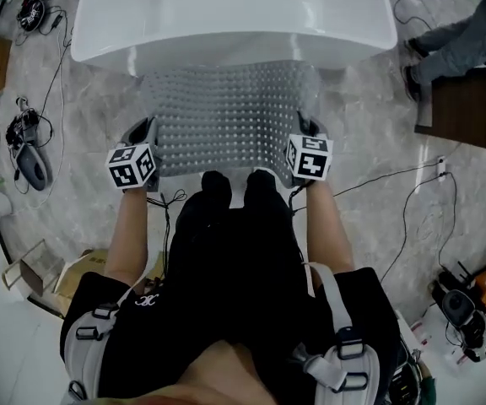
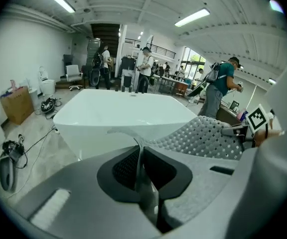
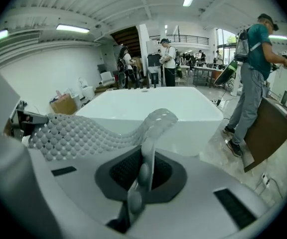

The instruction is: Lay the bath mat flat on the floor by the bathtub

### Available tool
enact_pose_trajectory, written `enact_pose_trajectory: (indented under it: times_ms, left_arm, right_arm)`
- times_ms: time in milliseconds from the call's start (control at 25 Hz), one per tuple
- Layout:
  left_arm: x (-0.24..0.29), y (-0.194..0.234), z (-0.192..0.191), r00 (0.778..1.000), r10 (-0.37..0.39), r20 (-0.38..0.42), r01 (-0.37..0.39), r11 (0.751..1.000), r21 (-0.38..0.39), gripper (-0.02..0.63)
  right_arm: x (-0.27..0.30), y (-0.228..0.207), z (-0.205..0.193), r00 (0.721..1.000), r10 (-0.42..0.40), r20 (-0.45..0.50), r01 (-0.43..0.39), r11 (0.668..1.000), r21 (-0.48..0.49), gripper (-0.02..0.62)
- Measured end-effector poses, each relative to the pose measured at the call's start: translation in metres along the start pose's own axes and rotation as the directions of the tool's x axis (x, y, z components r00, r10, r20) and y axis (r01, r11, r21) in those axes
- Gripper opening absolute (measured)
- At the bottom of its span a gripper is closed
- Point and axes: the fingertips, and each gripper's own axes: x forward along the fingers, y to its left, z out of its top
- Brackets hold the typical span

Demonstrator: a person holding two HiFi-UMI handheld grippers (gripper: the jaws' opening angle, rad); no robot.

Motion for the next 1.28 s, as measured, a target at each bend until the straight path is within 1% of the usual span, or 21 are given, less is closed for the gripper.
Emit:
enact_pose_trajectory:
  times_ms: [80, 160, 280, 320, 400, 480, 560, 680, 800, 880, 960, 1040, 1120, 1200, 1280]
  left_arm:
    - [0.021, 0.009, -0.026, 0.999, -0.02, -0.043, 0.02, 1.0, 0.005, 0.021]
    - [0.044, 0.019, -0.05, 0.996, -0.039, -0.081, 0.041, 0.999, 0.017, 0.021]
    - [0.081, 0.034, -0.094, 0.988, -0.061, -0.14, 0.07, 0.996, 0.059, 0.021]
    - [0.097, 0.041, -0.11, 0.985, -0.066, -0.16, 0.076, 0.995, 0.059, 0.021]
    - [0.131, 0.058, -0.142, 0.979, -0.08, -0.188, 0.087, 0.996, 0.032, 0.021]
    - [0.168, 0.072, -0.174, 0.975, -0.095, -0.202, 0.098, 0.995, 0.005, 0.021]
    - [0.199, 0.08, -0.21, 0.97, -0.111, -0.215, 0.113, 0.994, -0.004, 0.021]
    - [0.245, 0.091, -0.262, 0.966, -0.126, -0.226, 0.128, 0.992, -0.007, 0.021]
    - [0.292, 0.109, -0.304, 0.968, -0.107, -0.226, 0.105, 0.994, -0.02, 0.021]
    - [0.318, 0.12, -0.331, 0.964, -0.099, -0.247, 0.089, 0.995, -0.051, 0.021]
    - [0.34, 0.129, -0.354, 0.956, -0.105, -0.275, 0.08, 0.992, -0.098, 0.021]
    - [0.361, 0.135, -0.368, 0.954, -0.095, -0.284, 0.068, 0.992, -0.106, 0.021]
    - [0.378, 0.139, -0.376, 0.957, -0.081, -0.278, 0.056, 0.994, -0.095, 0.021]
    - [0.391, 0.142, -0.383, 0.957, -0.069, -0.28, 0.048, 0.996, -0.08, 0.021]
    - [0.404, 0.142, -0.393, 0.953, -0.061, -0.296, 0.05, 0.998, -0.045, 0.021]
  right_arm:
    - [0.023, 0.005, -0.028, 0.998, -0.001, -0.064, -0.001, 1.0, -0.029, 0.012]
    - [0.047, 0.009, -0.053, 0.993, 0.007, -0.116, -0.01, 1.0, -0.028, 0.012]
    - [0.089, 0.013, -0.1, 0.984, 0.032, -0.177, -0.028, 0.999, 0.026, 0.012]
    - [0.105, 0.013, -0.115, 0.98, 0.037, -0.193, -0.029, 0.999, 0.046, 0.012]
    - [0.141, 0.013, -0.141, 0.977, 0.034, -0.212, -0.021, 0.998, 0.06, 0.012]
    - [0.176, 0.012, -0.162, 0.977, 0.012, -0.213, -0.004, 0.999, 0.042, 0.012]
    - [0.205, 0.01, -0.188, 0.976, -0.016, -0.217, 0.021, 1.0, 0.018, 0.012]
    - [0.249, 0.008, -0.233, 0.967, -0.058, -0.247, 0.043, 0.997, -0.066, 0.012]
    - [0.3, 0.004, -0.266, 0.961, -0.113, -0.252, 0.067, 0.981, -0.182, 0.014]
    - [0.329, 0.0, -0.282, 0.958, -0.155, -0.242, 0.09, 0.962, -0.259, 0.014]
    - [0.352, -0.005, -0.293, 0.953, -0.206, -0.224, 0.118, 0.928, -0.353, 0.014]
    - [0.372, -0.009, -0.3, 0.947, -0.242, -0.21, 0.13, 0.889, -0.44, 0.014]
    - [0.39, -0.01, -0.304, 0.946, -0.252, -0.205, 0.123, 0.861, -0.493, 0.015]
    - [0.404, -0.008, -0.307, 0.948, -0.25, -0.198, 0.115, 0.848, -0.517, 0.015]
    - [0.416, -0.006, -0.31, 0.952, -0.245, -0.184, 0.112, 0.837, -0.536, 0.015]
